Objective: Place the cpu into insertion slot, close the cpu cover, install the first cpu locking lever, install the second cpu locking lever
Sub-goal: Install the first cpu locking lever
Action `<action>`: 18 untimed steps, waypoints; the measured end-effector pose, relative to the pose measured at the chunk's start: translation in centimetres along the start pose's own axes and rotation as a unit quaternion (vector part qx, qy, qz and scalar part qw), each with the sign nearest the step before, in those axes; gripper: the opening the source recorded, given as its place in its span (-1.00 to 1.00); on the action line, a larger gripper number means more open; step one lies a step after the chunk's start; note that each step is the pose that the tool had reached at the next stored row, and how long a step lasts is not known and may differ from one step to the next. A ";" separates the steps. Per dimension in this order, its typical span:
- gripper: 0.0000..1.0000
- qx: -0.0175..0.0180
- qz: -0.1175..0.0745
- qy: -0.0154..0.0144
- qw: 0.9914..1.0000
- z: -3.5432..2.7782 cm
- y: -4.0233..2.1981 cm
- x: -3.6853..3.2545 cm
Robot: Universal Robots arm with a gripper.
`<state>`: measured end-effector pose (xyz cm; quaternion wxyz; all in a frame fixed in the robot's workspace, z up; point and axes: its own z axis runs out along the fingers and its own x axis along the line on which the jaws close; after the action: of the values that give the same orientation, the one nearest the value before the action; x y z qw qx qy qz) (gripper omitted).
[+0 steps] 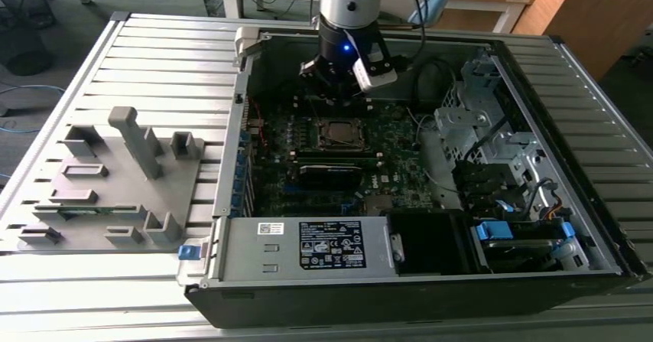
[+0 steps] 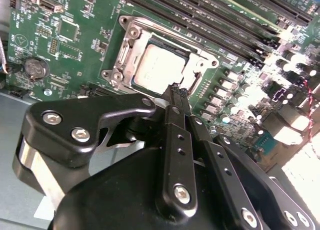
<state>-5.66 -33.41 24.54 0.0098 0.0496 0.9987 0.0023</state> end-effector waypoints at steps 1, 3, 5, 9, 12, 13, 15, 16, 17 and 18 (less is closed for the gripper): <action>-0.80 0.000 0.000 0.000 1.000 0.00 -0.02 0.16; -0.80 0.000 0.000 0.000 1.000 0.01 -0.05 0.50; -0.80 0.000 0.000 0.000 1.000 0.02 -0.07 0.75; -0.80 0.000 0.000 0.000 1.000 0.04 -0.14 1.39; -0.80 0.000 0.000 0.000 1.000 0.05 -0.19 1.92; -0.80 0.000 -0.001 0.000 1.000 0.06 -0.19 1.98; -0.80 0.000 -0.006 0.000 1.000 0.05 -0.19 1.99; -0.80 0.000 -0.011 0.000 1.000 0.05 -0.20 1.99; -0.80 0.000 -0.016 0.000 1.000 0.06 -0.20 2.00; -0.80 0.000 -0.021 0.000 1.000 0.06 -0.20 2.00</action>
<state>-7.67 -33.41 24.44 0.0098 0.0282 0.9996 0.0025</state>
